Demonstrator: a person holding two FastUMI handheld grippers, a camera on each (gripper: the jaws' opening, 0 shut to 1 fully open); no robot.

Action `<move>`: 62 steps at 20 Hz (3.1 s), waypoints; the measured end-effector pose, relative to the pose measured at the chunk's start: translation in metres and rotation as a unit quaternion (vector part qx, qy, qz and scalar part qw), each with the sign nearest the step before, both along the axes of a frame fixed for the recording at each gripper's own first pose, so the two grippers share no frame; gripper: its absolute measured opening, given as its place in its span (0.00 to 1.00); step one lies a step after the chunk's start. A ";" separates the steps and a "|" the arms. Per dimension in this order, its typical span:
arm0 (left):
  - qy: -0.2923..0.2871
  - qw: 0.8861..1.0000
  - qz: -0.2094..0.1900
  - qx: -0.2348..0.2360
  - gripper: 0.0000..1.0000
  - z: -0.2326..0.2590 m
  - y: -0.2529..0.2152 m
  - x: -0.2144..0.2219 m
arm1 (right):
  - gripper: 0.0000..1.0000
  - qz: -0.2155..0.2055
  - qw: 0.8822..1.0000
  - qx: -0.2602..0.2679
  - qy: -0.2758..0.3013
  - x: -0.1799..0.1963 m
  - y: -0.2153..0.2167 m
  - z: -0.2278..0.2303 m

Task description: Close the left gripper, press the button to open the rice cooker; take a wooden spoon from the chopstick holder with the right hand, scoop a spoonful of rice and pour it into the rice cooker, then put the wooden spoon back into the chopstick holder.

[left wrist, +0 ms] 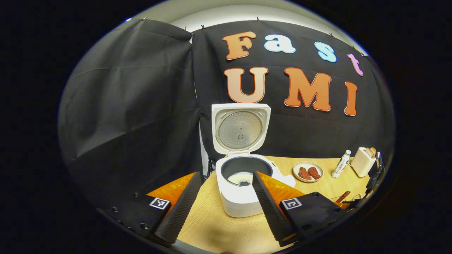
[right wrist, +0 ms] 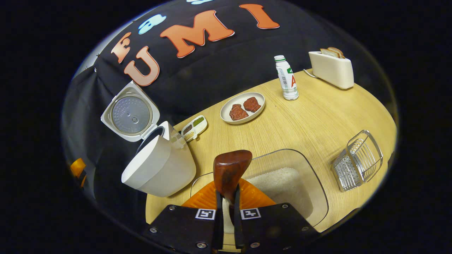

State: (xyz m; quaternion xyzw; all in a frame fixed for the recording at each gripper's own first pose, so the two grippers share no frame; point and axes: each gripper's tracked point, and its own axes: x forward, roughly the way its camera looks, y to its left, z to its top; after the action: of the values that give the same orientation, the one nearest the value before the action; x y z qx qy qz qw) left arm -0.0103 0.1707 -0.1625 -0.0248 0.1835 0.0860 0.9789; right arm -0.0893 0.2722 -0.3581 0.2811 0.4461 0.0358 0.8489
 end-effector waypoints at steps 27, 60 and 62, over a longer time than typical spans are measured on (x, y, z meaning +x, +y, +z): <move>0.002 0.999 -0.026 0.021 0.99 0.007 -0.044 0.008 | 0.11 -0.137 0.959 0.247 0.026 0.017 -0.077 0.018; -0.050 0.997 0.052 0.022 0.99 0.017 0.041 -0.008 | 0.11 -0.067 0.907 0.416 0.012 0.144 0.077 0.151; -0.050 0.997 0.057 0.022 0.99 0.016 0.050 -0.012 | 0.11 -0.065 0.906 0.418 0.004 0.164 0.093 0.159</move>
State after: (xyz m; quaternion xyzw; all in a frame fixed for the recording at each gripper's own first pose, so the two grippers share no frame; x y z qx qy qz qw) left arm -0.0218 0.2205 -0.1466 -0.0176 0.1305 0.1441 0.9808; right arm 0.0743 0.3647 -0.1987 0.6388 0.3747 0.1627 0.6520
